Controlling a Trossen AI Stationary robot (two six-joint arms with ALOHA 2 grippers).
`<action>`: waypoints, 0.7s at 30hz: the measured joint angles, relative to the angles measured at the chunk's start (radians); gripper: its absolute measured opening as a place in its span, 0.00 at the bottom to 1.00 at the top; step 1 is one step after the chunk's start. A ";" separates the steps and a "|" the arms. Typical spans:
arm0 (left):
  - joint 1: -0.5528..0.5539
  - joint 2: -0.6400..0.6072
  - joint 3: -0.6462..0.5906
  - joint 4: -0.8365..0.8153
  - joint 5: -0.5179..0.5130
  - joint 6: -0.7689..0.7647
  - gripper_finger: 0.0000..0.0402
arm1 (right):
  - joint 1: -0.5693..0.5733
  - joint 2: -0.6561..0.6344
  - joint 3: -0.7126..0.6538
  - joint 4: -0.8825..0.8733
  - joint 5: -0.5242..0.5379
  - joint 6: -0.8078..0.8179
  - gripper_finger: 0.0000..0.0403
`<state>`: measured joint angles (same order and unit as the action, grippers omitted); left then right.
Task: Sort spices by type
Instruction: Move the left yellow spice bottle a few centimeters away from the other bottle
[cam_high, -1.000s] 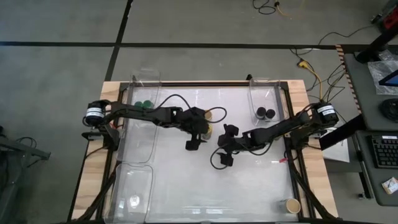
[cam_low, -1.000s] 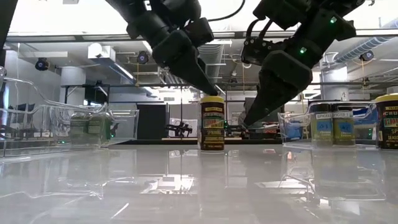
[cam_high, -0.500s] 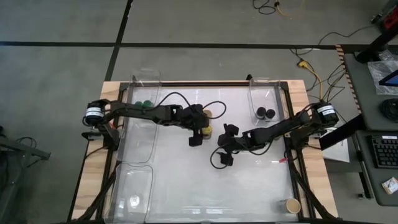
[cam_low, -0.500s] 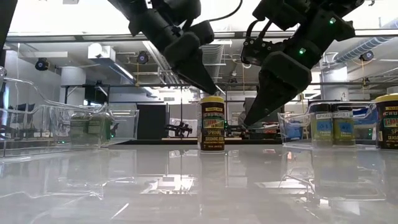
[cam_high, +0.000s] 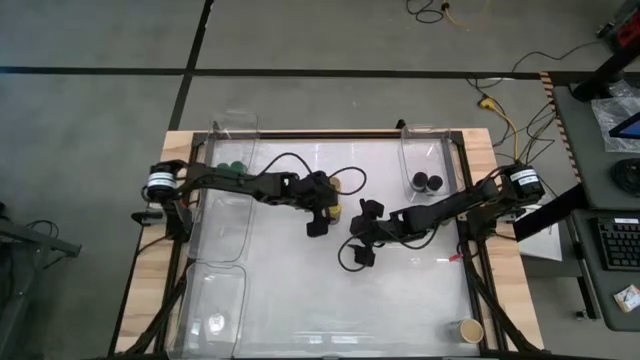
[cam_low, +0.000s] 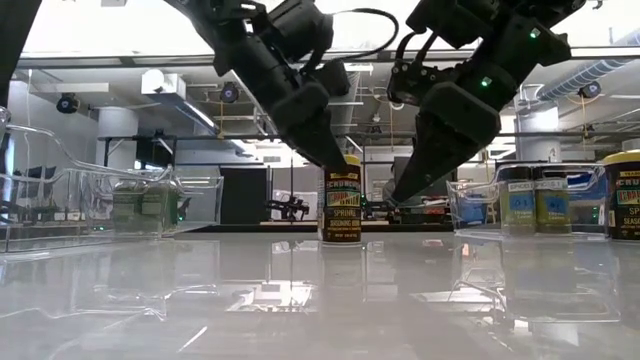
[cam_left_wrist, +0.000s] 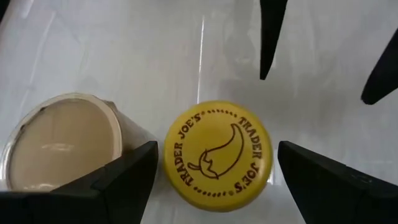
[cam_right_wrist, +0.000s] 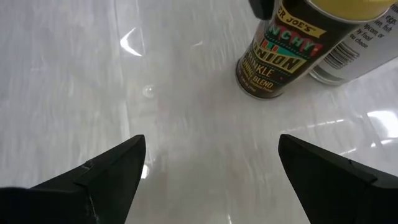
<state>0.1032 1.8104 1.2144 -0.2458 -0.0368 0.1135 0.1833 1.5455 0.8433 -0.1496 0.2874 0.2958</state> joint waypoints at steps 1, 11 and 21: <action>0.000 0.001 0.000 0.001 0.000 -0.001 0.79 | 0.000 0.000 0.000 -0.002 0.000 0.000 0.89; -0.001 -0.005 0.000 0.030 0.000 -0.042 0.78 | 0.000 0.000 0.000 -0.002 0.000 0.000 0.89; 0.000 -0.003 0.000 0.024 -0.002 -0.045 0.68 | 0.000 0.000 0.000 -0.002 0.000 0.000 0.89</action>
<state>0.1028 1.8072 1.2148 -0.2215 -0.0387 0.0681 0.1833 1.5455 0.8433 -0.1520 0.2871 0.2959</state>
